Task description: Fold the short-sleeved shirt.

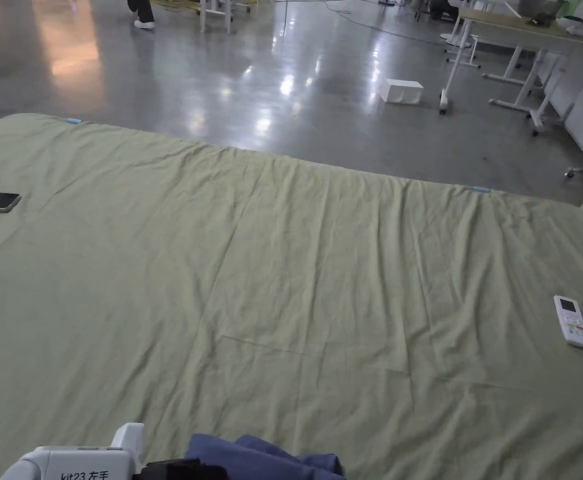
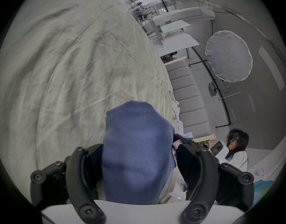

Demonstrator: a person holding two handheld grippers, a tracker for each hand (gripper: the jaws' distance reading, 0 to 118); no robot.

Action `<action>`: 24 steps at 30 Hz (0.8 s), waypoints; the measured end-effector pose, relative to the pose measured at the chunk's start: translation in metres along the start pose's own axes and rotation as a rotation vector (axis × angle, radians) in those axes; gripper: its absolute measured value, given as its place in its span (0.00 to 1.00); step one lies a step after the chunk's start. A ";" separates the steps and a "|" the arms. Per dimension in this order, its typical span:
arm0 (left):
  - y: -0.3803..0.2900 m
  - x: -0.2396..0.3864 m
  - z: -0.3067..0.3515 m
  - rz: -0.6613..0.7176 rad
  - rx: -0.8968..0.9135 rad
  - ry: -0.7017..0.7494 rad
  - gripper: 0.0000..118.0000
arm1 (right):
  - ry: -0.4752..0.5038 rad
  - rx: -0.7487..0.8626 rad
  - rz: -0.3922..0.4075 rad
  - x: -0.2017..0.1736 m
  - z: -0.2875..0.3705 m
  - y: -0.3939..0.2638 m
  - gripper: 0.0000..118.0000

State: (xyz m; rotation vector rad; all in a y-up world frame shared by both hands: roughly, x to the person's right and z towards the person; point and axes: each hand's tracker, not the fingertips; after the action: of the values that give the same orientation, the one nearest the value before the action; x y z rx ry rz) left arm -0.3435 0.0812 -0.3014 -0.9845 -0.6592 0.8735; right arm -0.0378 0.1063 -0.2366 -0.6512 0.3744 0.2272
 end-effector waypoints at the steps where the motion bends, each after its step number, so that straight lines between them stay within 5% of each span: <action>1: 0.001 -0.002 0.001 -0.001 0.000 0.008 0.69 | -0.016 0.003 -0.001 -0.002 -0.004 -0.005 0.00; 9: 0.002 0.001 -0.005 0.000 0.002 0.045 0.56 | -0.030 0.005 -0.046 0.004 -0.009 -0.010 0.00; 15: 0.001 -0.002 -0.010 0.004 -0.005 0.049 0.31 | -0.021 0.012 -0.073 0.009 -0.009 -0.012 0.00; 24: 0.006 0.015 0.000 -0.012 0.010 -0.033 0.19 | -0.024 0.035 -0.065 0.011 -0.005 -0.012 0.00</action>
State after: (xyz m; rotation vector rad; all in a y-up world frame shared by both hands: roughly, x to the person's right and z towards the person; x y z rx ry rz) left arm -0.3383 0.0955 -0.3060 -0.9580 -0.6877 0.8835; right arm -0.0251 0.0948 -0.2376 -0.6247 0.3326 0.1663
